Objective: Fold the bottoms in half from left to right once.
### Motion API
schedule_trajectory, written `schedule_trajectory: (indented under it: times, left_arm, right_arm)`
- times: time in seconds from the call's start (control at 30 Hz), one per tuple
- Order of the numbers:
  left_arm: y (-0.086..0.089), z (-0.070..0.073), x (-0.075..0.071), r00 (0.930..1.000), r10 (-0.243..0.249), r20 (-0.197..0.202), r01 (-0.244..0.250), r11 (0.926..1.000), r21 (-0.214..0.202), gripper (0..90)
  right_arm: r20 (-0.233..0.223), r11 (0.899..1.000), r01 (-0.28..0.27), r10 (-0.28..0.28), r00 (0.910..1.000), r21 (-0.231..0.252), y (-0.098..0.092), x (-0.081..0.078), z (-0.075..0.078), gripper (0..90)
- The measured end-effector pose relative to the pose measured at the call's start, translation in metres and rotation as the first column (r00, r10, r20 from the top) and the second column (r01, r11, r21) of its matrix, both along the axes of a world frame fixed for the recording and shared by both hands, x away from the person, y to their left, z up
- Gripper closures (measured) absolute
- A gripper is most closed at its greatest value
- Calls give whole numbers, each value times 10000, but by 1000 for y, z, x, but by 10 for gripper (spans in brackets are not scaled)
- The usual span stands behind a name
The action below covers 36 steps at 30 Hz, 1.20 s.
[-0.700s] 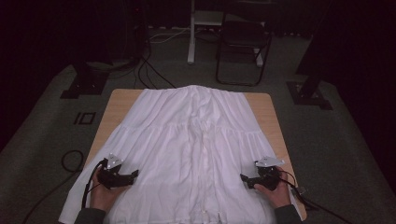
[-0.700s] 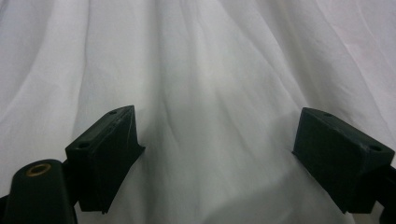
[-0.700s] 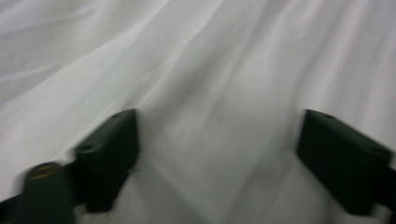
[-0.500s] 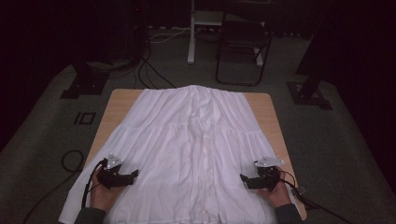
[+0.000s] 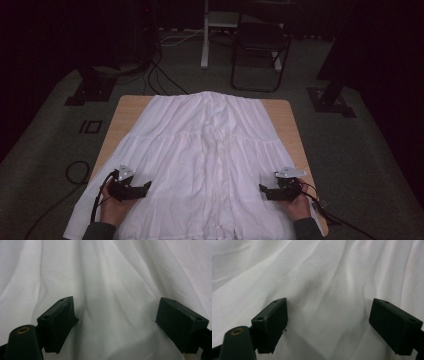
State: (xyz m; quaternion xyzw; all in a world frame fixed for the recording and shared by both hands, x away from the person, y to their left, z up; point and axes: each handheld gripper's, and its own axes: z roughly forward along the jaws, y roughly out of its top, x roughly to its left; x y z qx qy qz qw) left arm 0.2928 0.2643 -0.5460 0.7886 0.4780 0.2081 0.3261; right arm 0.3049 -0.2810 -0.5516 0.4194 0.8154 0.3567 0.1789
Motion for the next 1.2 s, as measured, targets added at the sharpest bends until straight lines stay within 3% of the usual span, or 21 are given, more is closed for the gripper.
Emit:
schedule_trajectory:
  times: [0.13, 0.27, 0.33, 0.4, 0.47, 0.5, 0.57, 0.6, 0.63, 0.7, 0.73, 0.8, 1.0, 1.07, 1.2]
  left_arm:
    - [1, 2, -5, 9998, 37, 197, -38, 10000, 76, 271]
    - [12, 20, -13, 9932, 647, 969, -746, 9920, 1022, 304]
    - [28, 31, -16, 9840, 1116, 1392, -1270, 9861, 1071, 304]
    - [48, 37, -17, 9751, 1723, 1394, -1852, 9789, 859, 326]
    - [48, 37, -17, 9751, 1723, 1394, -1852, 9789, 859, 345]
    - [76, 36, -17, 9615, 2536, 1056, -2608, 9634, 616, 380]
    - [93, 26, -15, 9539, 2936, 630, -2960, 9546, 330, 382]
    - [99, 20, -14, 9496, 3110, 389, -3123, 9493, 344, 367]
    - [99, 20, -14, 9496, 3110, 389, -3123, 9493, 344, 349]
    - [112, 7, -13, 9386, 3448, -90, -3442, 9381, 380, 315]
    - [115, 6, -13, 9370, 3486, -210, -3484, 9372, 143, 288]
    - [116, 5, -14, 9390, 3427, -293, -3429, 9394, -23, 286]
    - [98, 5, -22, 9663, 2551, -338, -2553, 9669, -7, 268]
    - [92, 6, -26, 9700, 2394, -417, -2392, 9709, 76, 276]
    - [86, 10, -28, 9785, 1996, -522, -1996, 9799, 53, 477]
  right_arm:
    - [-7, 9998, 208, -208, 9998, 2, -7, 0, 0, 160]
    - [76, 9994, 339, -339, 9994, 95, -15, -1, 0, 213]
    - [79, 9992, 379, -379, 9992, 93, -17, -1, 0, 214]
    - [80, 9992, 379, -379, 9992, 95, -17, -1, 0, 214]
    - [82, 9992, 379, -380, 9992, 93, -17, -1, 0, 214]
    - [82, 9992, 378, -378, 9993, 90, -17, -1, 0, 214]
    - [82, 9992, 380, -381, 9992, 90, -17, -1, 0, 214]
    - [79, 9992, 380, -380, 9992, 92, -17, -1, 0, 214]
    - [79, 9992, 380, -380, 9992, 92, -17, -1, 0, 214]
    - [79, 9992, 380, -380, 9992, 90, -17, -1, 0, 214]
    - [80, 9992, 379, -380, 9992, 91, -17, -1, 0, 214]
    - [81, 9992, 380, -381, 9992, 90, -17, -1, 0, 214]
    - [84, 9992, 380, -381, 9992, 75, -17, -1, 0, 215]
    - [85, 9993, 380, -381, 9992, 72, -17, -1, 0, 215]
    - [94, 9992, 397, -397, 9992, 68, -17, -1, 0, 218]
